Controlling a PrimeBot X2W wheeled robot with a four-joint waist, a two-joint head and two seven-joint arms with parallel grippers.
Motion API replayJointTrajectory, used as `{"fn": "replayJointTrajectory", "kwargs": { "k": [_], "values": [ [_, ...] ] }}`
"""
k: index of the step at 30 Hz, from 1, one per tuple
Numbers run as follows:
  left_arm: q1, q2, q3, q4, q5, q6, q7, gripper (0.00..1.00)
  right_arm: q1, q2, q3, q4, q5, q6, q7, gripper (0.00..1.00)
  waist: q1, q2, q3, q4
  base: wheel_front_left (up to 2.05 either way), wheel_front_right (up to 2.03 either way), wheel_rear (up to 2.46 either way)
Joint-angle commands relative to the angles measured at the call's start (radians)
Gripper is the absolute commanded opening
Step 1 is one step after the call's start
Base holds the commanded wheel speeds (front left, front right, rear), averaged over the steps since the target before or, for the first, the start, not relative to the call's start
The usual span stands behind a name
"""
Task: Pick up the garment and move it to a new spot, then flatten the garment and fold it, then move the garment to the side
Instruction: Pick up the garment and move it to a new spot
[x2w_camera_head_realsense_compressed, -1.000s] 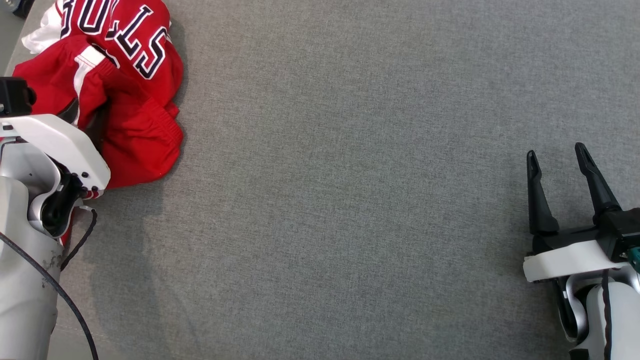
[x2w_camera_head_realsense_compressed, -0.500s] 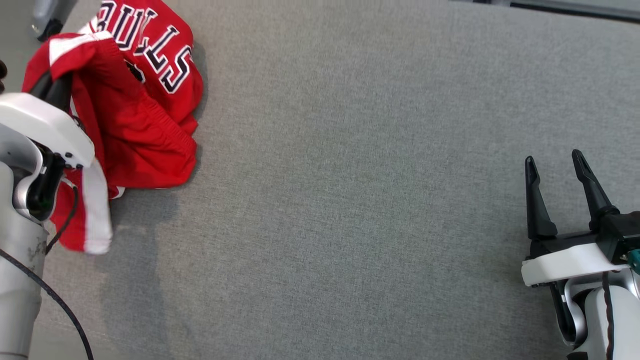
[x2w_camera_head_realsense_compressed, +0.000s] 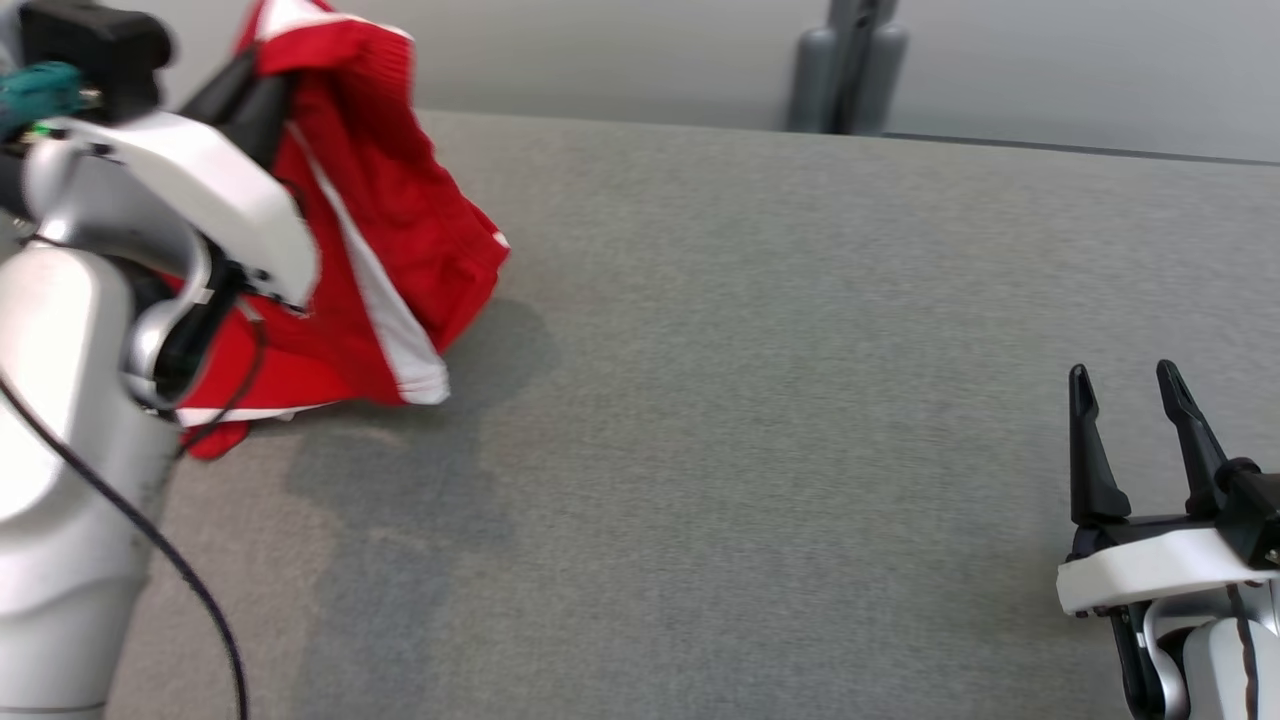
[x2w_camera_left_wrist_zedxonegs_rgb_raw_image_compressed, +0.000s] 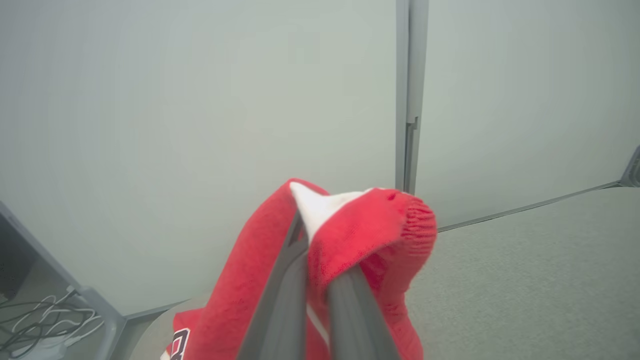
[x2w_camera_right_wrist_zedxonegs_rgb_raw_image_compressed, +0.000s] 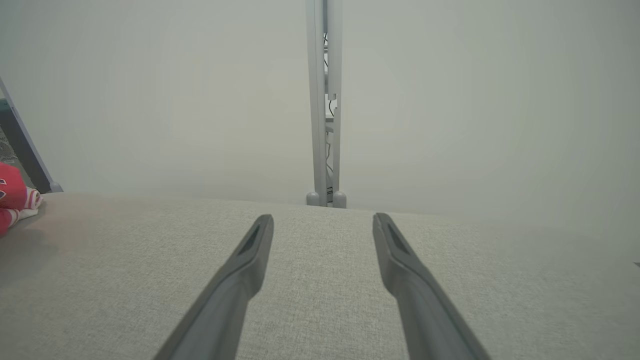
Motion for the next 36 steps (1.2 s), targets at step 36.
{"fn": "replayJointTrajectory", "kwargs": {
  "k": [36],
  "values": [
    [-0.035, -0.332, -0.602, 0.41, -0.156, 0.016, -0.239, 0.0, -0.042, -0.005, 0.131, 0.009, 0.139, 0.002, -0.005, 1.0, 0.0, 0.0, 0.101, -0.521, 0.0, 0.0, 0.0]
  ]
}}
